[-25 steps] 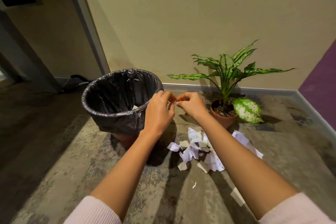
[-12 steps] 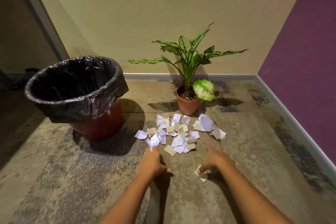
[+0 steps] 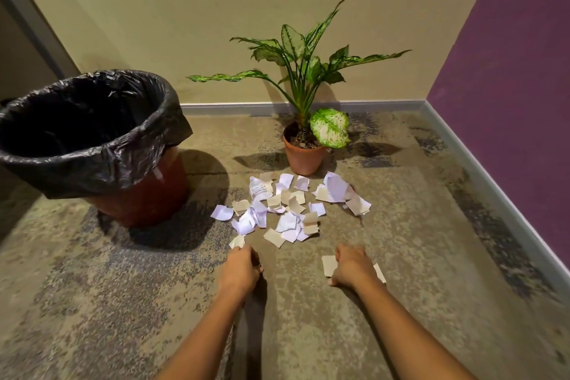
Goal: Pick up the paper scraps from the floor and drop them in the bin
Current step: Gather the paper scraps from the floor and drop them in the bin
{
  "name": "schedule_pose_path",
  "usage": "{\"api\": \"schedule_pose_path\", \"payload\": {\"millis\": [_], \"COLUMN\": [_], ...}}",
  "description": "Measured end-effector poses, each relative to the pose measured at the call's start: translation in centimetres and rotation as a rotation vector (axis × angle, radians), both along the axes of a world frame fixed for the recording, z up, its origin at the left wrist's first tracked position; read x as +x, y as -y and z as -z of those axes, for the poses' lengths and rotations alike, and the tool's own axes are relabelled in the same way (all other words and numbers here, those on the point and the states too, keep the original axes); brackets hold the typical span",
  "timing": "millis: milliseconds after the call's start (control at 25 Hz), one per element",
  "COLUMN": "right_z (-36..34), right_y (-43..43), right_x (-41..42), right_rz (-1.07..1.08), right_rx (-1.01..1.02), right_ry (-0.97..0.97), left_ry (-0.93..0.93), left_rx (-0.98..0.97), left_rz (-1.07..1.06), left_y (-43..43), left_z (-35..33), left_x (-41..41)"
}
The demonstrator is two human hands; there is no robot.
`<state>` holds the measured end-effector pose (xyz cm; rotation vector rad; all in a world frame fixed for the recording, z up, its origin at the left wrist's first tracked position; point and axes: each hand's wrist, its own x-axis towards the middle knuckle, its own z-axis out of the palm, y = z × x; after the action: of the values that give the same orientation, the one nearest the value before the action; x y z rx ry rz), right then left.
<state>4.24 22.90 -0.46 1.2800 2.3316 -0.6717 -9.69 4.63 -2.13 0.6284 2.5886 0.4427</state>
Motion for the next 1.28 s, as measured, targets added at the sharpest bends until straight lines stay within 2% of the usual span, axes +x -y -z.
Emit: {"api": "schedule_pose_path", "payload": {"millis": [120,200,360,440,520,600,640,800,880,1000,1120,1280], "right_z": [-0.1,0.0,-0.9,-1.3,-1.5,-1.1,-0.9,0.2,0.7,1.0,1.1,1.0], "right_y": [0.1,0.1,-0.2,-1.4,-3.7,-6.9,-8.6,-14.9,-16.8,-17.7,-16.5,-13.7], "right_x": [-1.4,-2.2,-4.4,-5.9,-7.2,-8.2,-8.6,-10.6,-11.3,-12.5,-14.1,-16.6], "right_rz": [-0.052,0.002,0.215,0.178,0.140,0.082,0.057,-0.106,-0.195,-0.210,-0.291,-0.347], "right_rx": [0.021,-0.031,-0.467,-0.420,-0.195,0.014,0.057,0.089,0.059,0.011,-0.053,-0.190], "right_ry": [-0.024,-0.108,-0.437,-0.501,-0.537,-0.446,-0.370,0.079,0.240,0.207,0.051,-0.043], "left_ry": [-0.031,-0.030,0.033,-0.029,-0.176,-0.254,-0.244,-0.023,0.051,0.082,0.123,0.092], "left_rx": [-0.001,0.050,0.264,0.352,0.357,0.277,0.218,0.002,-0.106,-0.210,-0.168,-0.211], "left_rz": [-0.004,0.001,-0.007,-0.010,0.048,0.113,0.124,0.132,0.174,0.282,0.388,0.533], "left_y": [-0.5,-0.8,-1.8,-2.5,-3.4,-4.6,-5.3,-8.4,-9.5,-11.3,-12.9,-14.6], "left_z": [0.2,0.4,0.2,-0.1,-0.4,-0.6,-0.8,-1.2,-0.8,-0.3,-0.1,0.1], "left_x": [-0.2,-0.4,-1.2,-2.2,-3.9,-6.4,-7.7,-13.6,-15.7,-17.9,-18.9,-17.7]}}
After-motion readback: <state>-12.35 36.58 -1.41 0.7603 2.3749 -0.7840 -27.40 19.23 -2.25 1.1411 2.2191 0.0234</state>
